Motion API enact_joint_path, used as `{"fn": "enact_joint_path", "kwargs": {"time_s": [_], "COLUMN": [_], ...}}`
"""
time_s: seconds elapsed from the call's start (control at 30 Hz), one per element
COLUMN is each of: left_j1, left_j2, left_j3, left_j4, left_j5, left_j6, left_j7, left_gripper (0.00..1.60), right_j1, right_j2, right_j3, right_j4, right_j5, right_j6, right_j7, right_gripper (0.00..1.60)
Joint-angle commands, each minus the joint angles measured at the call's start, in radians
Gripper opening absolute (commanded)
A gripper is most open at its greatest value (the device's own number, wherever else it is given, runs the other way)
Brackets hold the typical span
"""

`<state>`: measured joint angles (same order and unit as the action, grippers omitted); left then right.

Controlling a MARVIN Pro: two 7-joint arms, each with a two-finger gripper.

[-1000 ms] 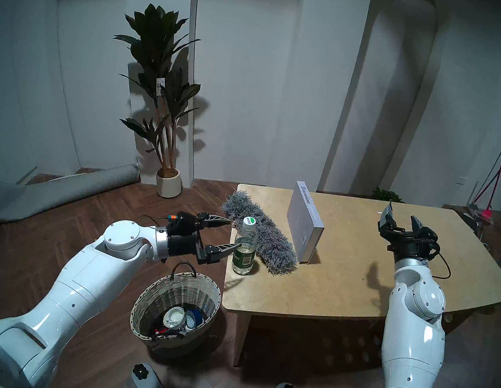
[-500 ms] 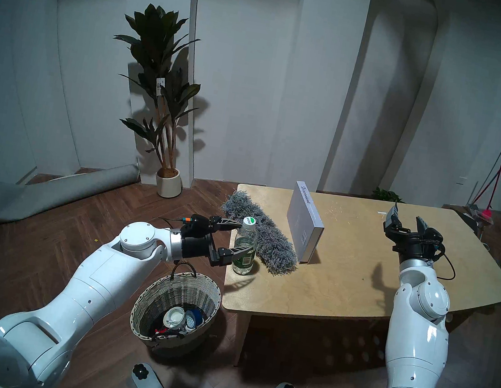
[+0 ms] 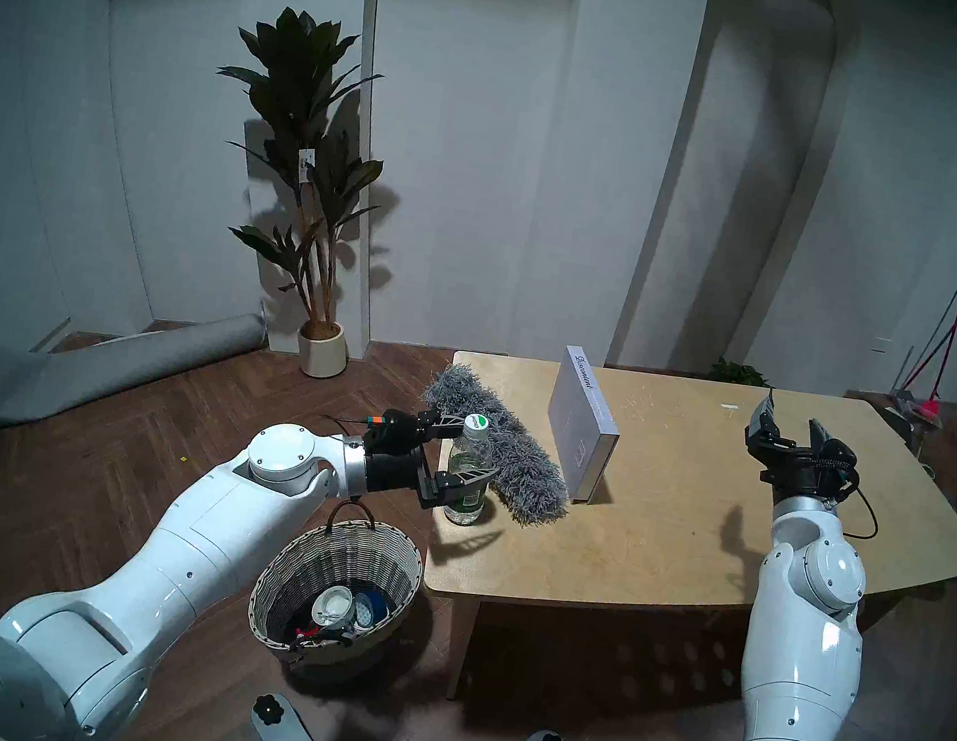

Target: Load the items into the basket from the rear

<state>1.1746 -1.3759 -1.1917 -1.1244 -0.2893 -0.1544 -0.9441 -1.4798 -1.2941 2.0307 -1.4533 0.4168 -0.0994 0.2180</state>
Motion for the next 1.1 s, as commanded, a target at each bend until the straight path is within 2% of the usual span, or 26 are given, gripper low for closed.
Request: {"fn": "enact_joint_path", "kwargs": {"time_s": [0.0,0.17,0.3,0.43,0.67,1.07], "left_j1": [-0.015,-0.004,0.014,0.040,0.084,0.184], "left_j2": [-0.018,-0.027,0.007,0.069,0.123,0.178], "left_j3": [-0.001,-0.006,-0.010,-0.054,-0.128,-0.233], "left_j4": [0.004,0.007,-0.032,-0.078,-0.129,-0.217], "left_j5": [0.002,-0.006,0.022,0.026,0.016,-0.007], "left_j6": [-0.019,-0.023,-0.001,0.026,0.061,0.112], "left_j7": [0.011,0.028,0.065,0.093,0.129,0.178], "left_gripper": [0.00,0.00,0.00,0.00,0.00,0.00], "right_j1": [0.020,0.021,0.027,0.039,0.051,0.059], "right_j2": [0.007,0.010,0.012,0.012,0.003,-0.016], "right_j3": [0.008,0.009,0.007,-0.004,-0.039,-0.102], "right_j4": [-0.015,-0.011,-0.005,0.007,0.012,-0.007], "right_j5": [0.004,0.005,0.004,0.001,0.000,-0.008], "right_j6": [-0.006,-0.010,-0.013,-0.011,-0.011,-0.017], "right_j7": [-0.006,-0.008,-0.009,-0.009,0.004,0.014], "right_gripper": [1.60,1.60,1.60,1.60,1.60,1.60]}}
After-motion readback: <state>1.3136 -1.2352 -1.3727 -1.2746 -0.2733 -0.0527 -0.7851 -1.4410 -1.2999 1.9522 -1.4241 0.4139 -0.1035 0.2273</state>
